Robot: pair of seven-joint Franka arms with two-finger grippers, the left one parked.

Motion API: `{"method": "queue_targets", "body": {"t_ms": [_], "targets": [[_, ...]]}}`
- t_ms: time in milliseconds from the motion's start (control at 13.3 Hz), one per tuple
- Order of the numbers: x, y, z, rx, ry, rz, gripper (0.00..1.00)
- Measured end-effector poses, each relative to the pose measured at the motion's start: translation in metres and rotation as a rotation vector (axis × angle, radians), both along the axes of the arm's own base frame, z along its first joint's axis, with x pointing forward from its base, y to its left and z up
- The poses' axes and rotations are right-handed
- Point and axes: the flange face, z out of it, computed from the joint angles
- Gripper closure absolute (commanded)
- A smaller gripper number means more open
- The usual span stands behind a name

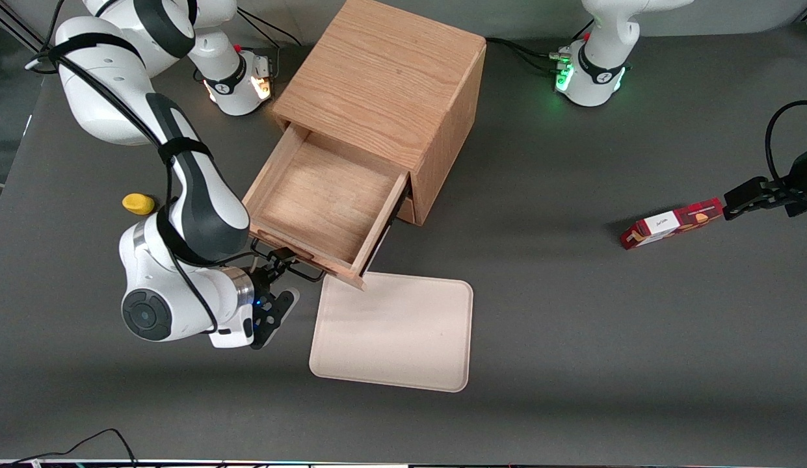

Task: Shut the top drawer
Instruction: 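Push the drawer front with the right gripper into the cabinet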

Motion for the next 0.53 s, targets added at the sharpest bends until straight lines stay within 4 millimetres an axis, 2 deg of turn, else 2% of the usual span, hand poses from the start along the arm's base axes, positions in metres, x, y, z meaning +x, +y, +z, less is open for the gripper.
{"method": "queue_targets", "body": {"t_ms": [528], "targets": [[-0.033, 0.027, 0.005, -0.036, 0.022, 0.013, 0.0]]}}
